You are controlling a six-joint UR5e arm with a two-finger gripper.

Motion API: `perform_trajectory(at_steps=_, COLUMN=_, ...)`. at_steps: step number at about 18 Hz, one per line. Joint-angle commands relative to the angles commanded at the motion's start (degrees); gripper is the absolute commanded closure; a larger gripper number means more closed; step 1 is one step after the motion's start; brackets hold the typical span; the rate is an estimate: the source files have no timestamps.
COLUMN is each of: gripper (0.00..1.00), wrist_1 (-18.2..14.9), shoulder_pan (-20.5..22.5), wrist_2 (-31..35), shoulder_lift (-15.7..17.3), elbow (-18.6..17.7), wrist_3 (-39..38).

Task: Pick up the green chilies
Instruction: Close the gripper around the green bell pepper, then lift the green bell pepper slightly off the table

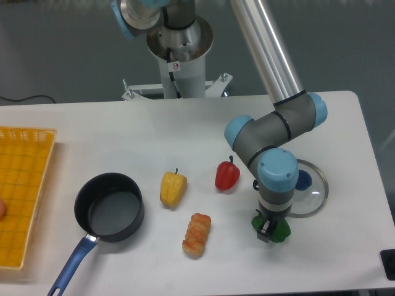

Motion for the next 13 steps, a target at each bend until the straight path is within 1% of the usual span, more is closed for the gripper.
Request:
perform_trajectory(at_steps=2, gripper=0.49, wrist_1=0.0, shoulder_pan=0.0, wrist_2=0.0, shoulder_lift=0.2, elbow=-0.3, wrist_3=-1.8)
perform_trajectory(at_steps=4, gripper=0.51, wrist_1=0.0, shoulder_pan=0.0, wrist_2=-0.2, shoulder_lift=0.4, elbow=-0.3, wrist_3=-3.9)
perform_trajectory(at_steps=6, gripper=0.57, wrist_1=0.0, shoulder_pan=-0.4, wrist_2=-0.3, shoulder_lift=1.2, elbow=-0.2, wrist_3=-9.0)
perform_trajectory(at_steps=9, gripper=0.58, wrist_1=0.0, shoulder_pan=-1.1, wrist_2=-0.3, shoulder_lift=2.6, elbow=-0.3, wrist_3=-13.3)
perform_trajectory(at_steps=11, gripper=0.58, wrist_1=0.0, shoulder_pan=-2.1, wrist_2=-0.4, shoulder_lift=3.9, elbow=-0.4, wrist_3=-20.4)
perform_trajectory(at_steps=13, gripper=0.57, wrist_1=0.0, shoulder_pan=-2.4, wrist_2=-0.4, shoulder_lift=4.4, elbow=-0.4, wrist_3=-24.2)
